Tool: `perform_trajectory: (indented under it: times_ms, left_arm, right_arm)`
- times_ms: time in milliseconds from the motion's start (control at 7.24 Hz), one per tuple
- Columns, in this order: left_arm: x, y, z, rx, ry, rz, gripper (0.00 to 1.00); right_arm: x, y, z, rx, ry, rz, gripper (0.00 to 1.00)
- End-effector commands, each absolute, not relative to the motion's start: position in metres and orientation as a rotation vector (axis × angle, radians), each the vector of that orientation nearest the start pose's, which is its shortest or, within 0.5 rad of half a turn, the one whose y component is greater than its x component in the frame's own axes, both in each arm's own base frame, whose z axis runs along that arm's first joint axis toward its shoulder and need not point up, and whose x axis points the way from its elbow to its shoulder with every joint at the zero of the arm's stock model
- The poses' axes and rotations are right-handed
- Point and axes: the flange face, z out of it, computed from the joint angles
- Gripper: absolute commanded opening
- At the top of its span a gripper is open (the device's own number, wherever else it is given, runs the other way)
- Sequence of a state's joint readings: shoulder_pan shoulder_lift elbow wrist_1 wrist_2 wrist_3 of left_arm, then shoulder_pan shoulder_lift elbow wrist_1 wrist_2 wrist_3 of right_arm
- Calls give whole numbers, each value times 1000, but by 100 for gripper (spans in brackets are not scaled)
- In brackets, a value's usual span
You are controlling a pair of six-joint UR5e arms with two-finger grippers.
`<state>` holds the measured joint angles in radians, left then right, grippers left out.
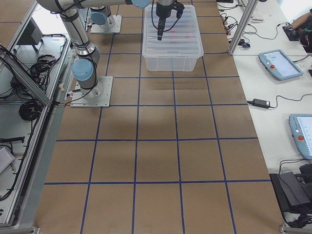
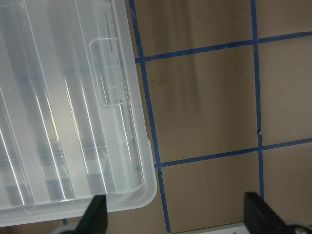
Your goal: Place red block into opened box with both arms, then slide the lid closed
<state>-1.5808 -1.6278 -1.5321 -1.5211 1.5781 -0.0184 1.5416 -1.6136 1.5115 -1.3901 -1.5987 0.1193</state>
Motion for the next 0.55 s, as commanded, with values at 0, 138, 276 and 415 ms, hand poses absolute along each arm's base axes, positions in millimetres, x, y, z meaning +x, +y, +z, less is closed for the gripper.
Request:
perform_trajectory:
  times_ms: [0,138,276,415]
  left_arm:
    - [-139,-519,486,-12,3135,-58,100]
    - [-139,-517,492,-12,3135,-77,100]
    - [-140,-519,489,-14,3140,-72,100]
    - [-139,-517,490,-15,3138,-75,100]
  right_arm:
    - [117,-468,521,232,3162,115,100]
    - [117,-469,521,232,3163,107,100]
    - [117,-468,521,232,3165,105,100]
    - [116,-468,518,225,3171,114,100]
